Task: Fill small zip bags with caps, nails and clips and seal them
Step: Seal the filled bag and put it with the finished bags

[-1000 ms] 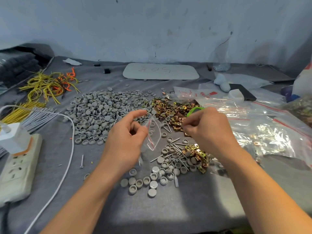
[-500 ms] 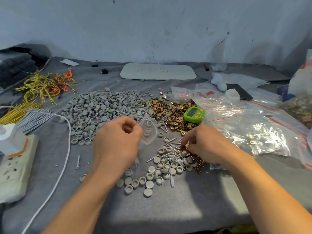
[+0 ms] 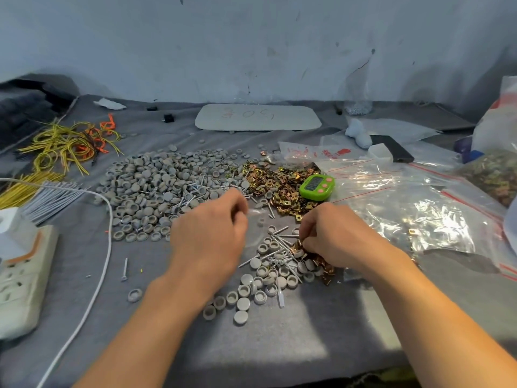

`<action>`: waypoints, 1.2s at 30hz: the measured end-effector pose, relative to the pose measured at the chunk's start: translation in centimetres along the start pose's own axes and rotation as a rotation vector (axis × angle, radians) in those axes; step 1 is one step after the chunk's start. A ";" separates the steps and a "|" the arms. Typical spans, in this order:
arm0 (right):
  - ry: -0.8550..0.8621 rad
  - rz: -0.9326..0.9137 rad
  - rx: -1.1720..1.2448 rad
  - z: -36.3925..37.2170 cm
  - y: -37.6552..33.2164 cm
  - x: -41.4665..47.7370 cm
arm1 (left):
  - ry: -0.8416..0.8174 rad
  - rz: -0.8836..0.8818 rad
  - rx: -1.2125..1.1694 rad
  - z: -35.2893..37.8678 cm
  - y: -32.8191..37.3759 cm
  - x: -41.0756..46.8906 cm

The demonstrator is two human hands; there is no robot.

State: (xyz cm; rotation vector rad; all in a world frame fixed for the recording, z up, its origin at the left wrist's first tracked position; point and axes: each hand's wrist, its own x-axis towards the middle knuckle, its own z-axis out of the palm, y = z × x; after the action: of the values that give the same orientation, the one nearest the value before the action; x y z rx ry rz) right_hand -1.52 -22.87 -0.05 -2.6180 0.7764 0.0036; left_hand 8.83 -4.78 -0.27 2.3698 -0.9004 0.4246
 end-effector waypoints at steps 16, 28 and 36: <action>0.101 -0.028 0.395 -0.4 0.6 -0.6 | -0.111 -0.166 -0.121 0.5 -0.4 0.1; 0.071 -0.097 0.677 -0.9 -0.6 -1.4 | -0.134 -0.141 -0.163 0.2 -0.5 -0.1; 0.057 -0.117 0.794 -0.8 -1.0 -1.4 | -0.068 0.075 -0.252 -0.4 0.7 -1.2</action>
State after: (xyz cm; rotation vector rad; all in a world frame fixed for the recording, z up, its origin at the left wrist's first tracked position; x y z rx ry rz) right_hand -2.30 -21.68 1.22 -1.9015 0.4956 -0.3423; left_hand 7.49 -4.38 -0.24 2.1362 -1.0129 0.2440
